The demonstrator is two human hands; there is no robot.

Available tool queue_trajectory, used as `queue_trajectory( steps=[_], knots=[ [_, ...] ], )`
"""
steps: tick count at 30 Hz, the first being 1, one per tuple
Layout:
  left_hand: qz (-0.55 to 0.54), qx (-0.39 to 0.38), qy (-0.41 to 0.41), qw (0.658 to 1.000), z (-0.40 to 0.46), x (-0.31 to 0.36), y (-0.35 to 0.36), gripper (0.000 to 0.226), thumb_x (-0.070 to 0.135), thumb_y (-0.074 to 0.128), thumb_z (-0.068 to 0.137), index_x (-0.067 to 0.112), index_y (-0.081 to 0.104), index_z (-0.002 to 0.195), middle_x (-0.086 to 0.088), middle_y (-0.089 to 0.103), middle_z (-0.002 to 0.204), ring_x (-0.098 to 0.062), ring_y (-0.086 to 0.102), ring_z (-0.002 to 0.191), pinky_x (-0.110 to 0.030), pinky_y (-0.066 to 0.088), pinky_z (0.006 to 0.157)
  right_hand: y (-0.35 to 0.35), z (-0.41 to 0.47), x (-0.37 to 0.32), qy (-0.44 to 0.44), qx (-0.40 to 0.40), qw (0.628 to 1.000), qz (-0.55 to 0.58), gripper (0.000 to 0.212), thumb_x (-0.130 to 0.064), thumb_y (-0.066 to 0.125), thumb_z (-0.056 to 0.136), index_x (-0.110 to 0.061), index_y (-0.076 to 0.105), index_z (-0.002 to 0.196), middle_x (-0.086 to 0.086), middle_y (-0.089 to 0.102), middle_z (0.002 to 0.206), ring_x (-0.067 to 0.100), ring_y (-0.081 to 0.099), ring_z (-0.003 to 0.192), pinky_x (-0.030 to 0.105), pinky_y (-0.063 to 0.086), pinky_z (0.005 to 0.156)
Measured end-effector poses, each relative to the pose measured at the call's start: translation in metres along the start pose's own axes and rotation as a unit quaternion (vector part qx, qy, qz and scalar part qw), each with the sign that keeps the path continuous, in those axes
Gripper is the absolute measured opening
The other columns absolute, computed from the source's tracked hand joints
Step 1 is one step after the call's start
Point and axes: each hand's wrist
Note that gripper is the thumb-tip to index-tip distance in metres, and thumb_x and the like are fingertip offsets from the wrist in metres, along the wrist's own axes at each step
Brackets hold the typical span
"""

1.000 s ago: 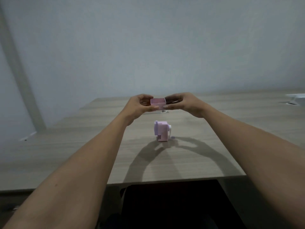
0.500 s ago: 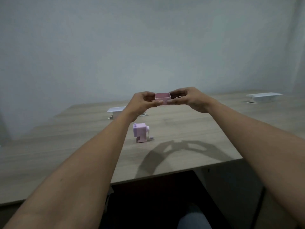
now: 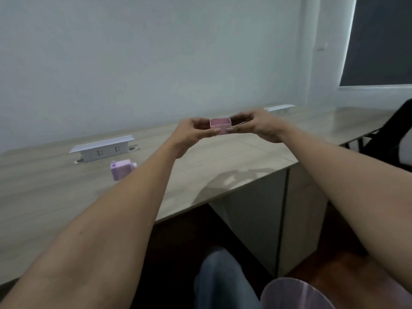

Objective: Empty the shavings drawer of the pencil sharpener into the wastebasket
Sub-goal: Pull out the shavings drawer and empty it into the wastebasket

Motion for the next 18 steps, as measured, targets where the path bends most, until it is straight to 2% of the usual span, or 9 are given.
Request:
queue_trajectory(
  steps=[3,6,10,12,13,16,18],
  knots=[
    [-0.016,-0.030,-0.007,0.999,0.011,-0.011,0.041,0.051,0.017,0.084,0.081,0.003,0.068,0.127,-0.008,0.077,0.116,-0.015,0.072,0.108,-0.024,0.053,0.097,-0.027,-0.031,0.020,0.030,0.026,0.999,0.000,0.048,-0.012,0.084,0.079,-0.004,0.071,0.125,0.007,0.076,0.120,0.012,0.071,0.113,0.014,0.053,0.088],
    [-0.023,-0.054,-0.011,0.998,0.019,-0.021,0.081,0.055,0.021,0.086,0.078,0.003,0.068,0.127,-0.009,0.076,0.117,-0.020,0.071,0.112,-0.030,0.053,0.102,-0.051,-0.058,0.041,0.059,0.046,0.997,-0.015,0.050,-0.014,0.087,0.077,-0.006,0.072,0.124,0.007,0.076,0.121,0.016,0.070,0.117,0.020,0.052,0.094],
    [-0.026,-0.086,-0.021,0.996,0.021,-0.029,0.132,0.054,0.017,0.086,0.078,0.001,0.067,0.126,-0.013,0.075,0.117,-0.023,0.071,0.112,-0.030,0.054,0.101,-0.075,-0.097,0.064,0.112,0.063,0.992,0.009,0.049,-0.006,0.084,0.078,-0.002,0.070,0.126,0.010,0.075,0.121,0.017,0.070,0.117,0.017,0.054,0.095],
    [-0.029,-0.109,-0.027,0.993,0.021,-0.036,0.155,0.054,0.017,0.086,0.077,0.000,0.067,0.125,-0.014,0.075,0.117,-0.023,0.071,0.110,-0.031,0.054,0.101,-0.085,-0.116,0.076,0.142,0.073,0.987,0.014,0.047,-0.005,0.083,0.079,-0.002,0.069,0.125,0.010,0.075,0.120,0.017,0.071,0.113,0.014,0.055,0.088],
    [-0.028,-0.117,-0.028,0.992,0.021,-0.039,0.165,0.054,0.017,0.086,0.078,-0.001,0.067,0.125,-0.014,0.075,0.117,-0.022,0.072,0.109,-0.030,0.054,0.100,-0.088,-0.124,0.081,0.154,0.076,0.985,0.020,0.047,-0.004,0.082,0.080,-0.001,0.069,0.125,0.010,0.075,0.119,0.017,0.072,0.112,0.012,0.056,0.083],
    [-0.014,-0.129,-0.029,0.991,0.017,-0.048,0.194,0.051,0.017,0.084,0.080,-0.001,0.068,0.125,-0.013,0.076,0.115,-0.018,0.072,0.103,-0.022,0.057,0.092,-0.099,-0.144,0.104,0.181,0.084,0.979,0.047,0.051,0.000,0.082,0.078,0.001,0.067,0.127,0.014,0.074,0.124,0.021,0.069,0.119,0.019,0.055,0.095],
    [0.000,-0.141,-0.034,0.989,0.012,-0.054,0.210,0.049,0.019,0.084,0.080,0.001,0.069,0.123,-0.010,0.076,0.113,-0.013,0.072,0.096,-0.016,0.056,0.085,-0.103,-0.158,0.118,0.201,0.091,0.974,0.053,0.051,0.002,0.082,0.078,0.002,0.067,0.127,0.015,0.074,0.123,0.021,0.069,0.118,0.019,0.055,0.096]
  ],
)
Point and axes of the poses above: each hand's wrist, its own z-axis towards the middle knuckle, its own y-axis out of the palm, x = y × z
